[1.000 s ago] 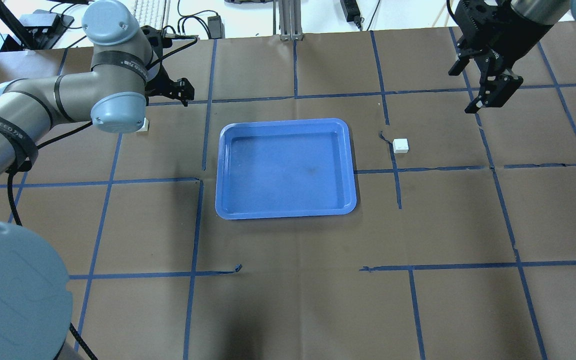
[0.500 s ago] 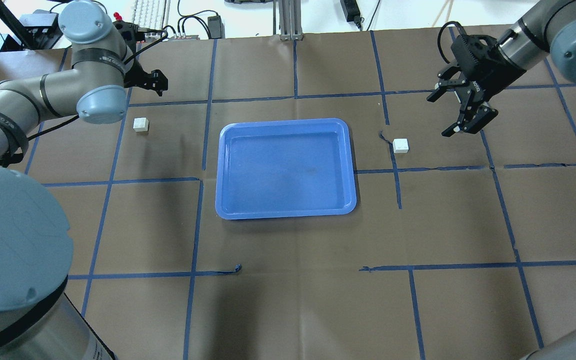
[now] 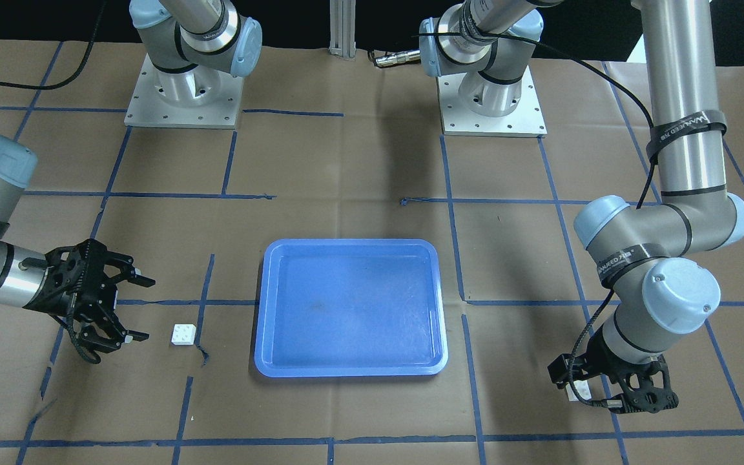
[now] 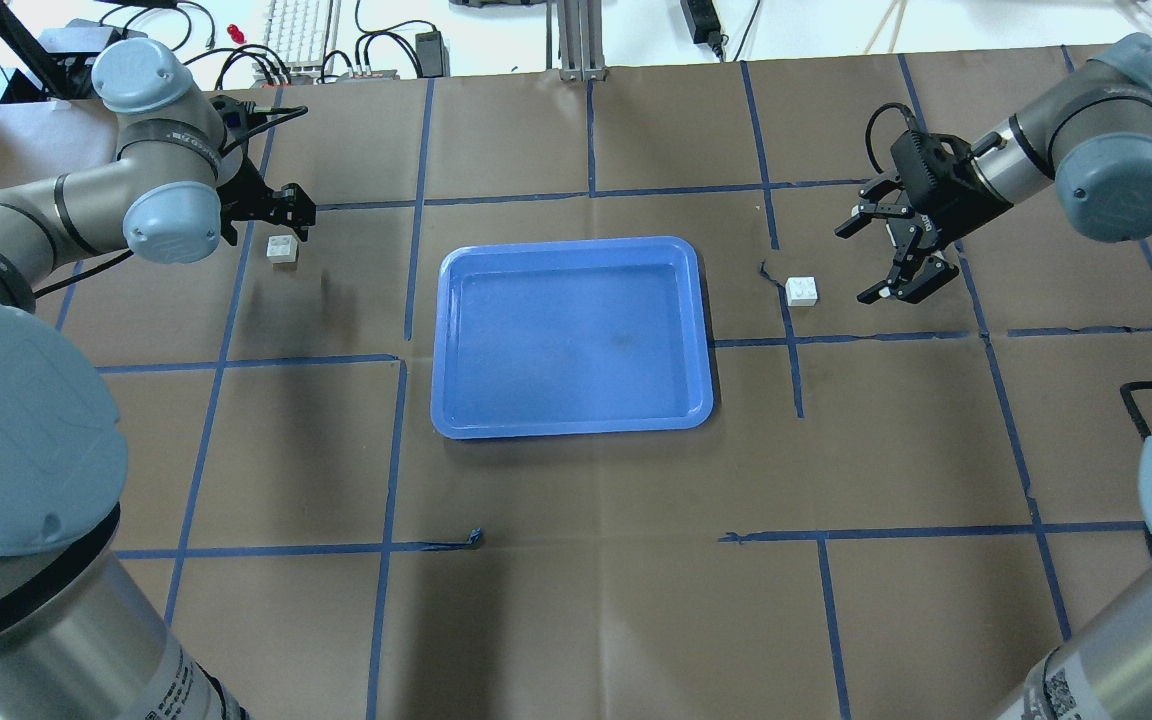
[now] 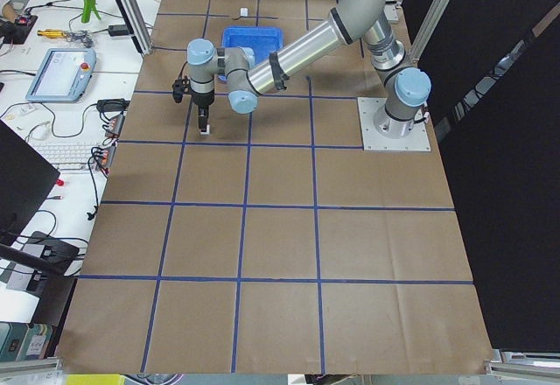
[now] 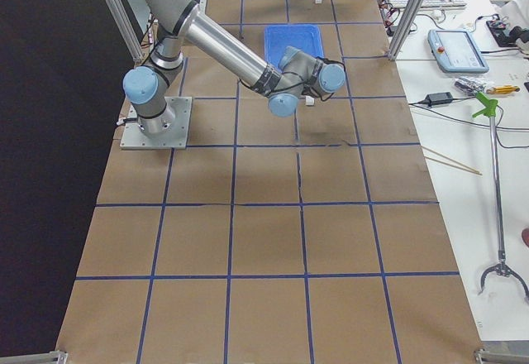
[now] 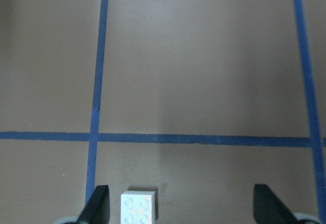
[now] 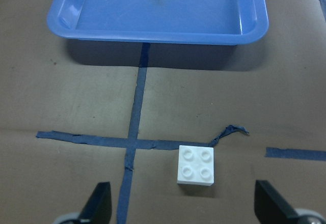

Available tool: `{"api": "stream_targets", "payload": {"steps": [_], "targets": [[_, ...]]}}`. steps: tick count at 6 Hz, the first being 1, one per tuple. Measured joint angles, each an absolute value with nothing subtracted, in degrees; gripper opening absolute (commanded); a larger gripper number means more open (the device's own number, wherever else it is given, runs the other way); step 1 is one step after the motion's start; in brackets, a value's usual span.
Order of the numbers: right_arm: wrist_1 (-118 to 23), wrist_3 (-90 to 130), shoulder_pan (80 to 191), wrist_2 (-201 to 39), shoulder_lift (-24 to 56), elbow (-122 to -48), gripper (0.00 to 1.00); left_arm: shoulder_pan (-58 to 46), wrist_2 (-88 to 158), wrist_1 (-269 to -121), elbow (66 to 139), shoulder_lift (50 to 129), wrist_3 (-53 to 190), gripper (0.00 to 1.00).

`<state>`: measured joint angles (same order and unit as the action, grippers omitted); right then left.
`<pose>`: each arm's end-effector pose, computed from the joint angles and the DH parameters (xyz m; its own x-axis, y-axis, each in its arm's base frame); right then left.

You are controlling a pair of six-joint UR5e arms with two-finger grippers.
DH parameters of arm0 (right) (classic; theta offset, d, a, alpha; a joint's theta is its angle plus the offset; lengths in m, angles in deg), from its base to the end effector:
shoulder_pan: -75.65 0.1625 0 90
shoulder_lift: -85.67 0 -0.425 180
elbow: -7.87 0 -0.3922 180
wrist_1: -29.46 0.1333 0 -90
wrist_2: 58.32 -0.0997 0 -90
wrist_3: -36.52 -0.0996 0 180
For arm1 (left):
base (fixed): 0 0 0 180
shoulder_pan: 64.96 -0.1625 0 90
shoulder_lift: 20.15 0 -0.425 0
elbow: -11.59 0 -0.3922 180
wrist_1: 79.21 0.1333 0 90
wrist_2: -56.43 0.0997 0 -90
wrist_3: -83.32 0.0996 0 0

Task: Assemble white blocks and place on blue tray

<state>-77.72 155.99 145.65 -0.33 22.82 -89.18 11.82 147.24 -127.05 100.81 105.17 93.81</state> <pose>-0.0266 -0.6171 0.2103 0.0812 -0.9967 -0.0055 -0.8084 -0.0626 -0.5853 0.0273 -0.6929 0.2014 -0.9980 -0.0510 -0.0379 -0.0457 0.9907 -0.1278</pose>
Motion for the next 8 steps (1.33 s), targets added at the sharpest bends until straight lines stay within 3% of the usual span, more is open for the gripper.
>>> {"api": "stream_targets", "payload": {"steps": [2, 4, 5, 6, 7, 8], "targets": [[-80.7, 155.8, 145.5, -4.0, 26.6, -90.4, 1.0, 11.7, 146.2, -126.8, 99.9, 106.8, 96.9, 0.97], [-83.7, 155.8, 145.5, -6.0, 29.1, -91.0, 1.0, 11.8, 148.3, -126.8, 100.0, 107.2, 99.1, 0.65], [-84.3, 156.0, 145.5, -6.1, 29.7, -91.0, 1.0, 11.7, 148.5, -126.8, 100.0, 107.4, 99.4, 0.43], [-84.5, 156.2, 145.5, -6.1, 29.9, -90.9, 0.9, 11.7, 148.6, -126.7, 99.7, 107.7, 99.5, 0.23], [-84.4, 156.2, 145.5, -6.2, 29.9, -90.8, 0.79, 11.7, 148.6, -126.6, 99.2, 107.7, 99.6, 0.15], [-84.4, 156.2, 145.5, -6.2, 29.9, -90.8, 0.7, 11.7, 148.6, -126.6, 98.7, 107.5, 99.6, 0.14]]}}
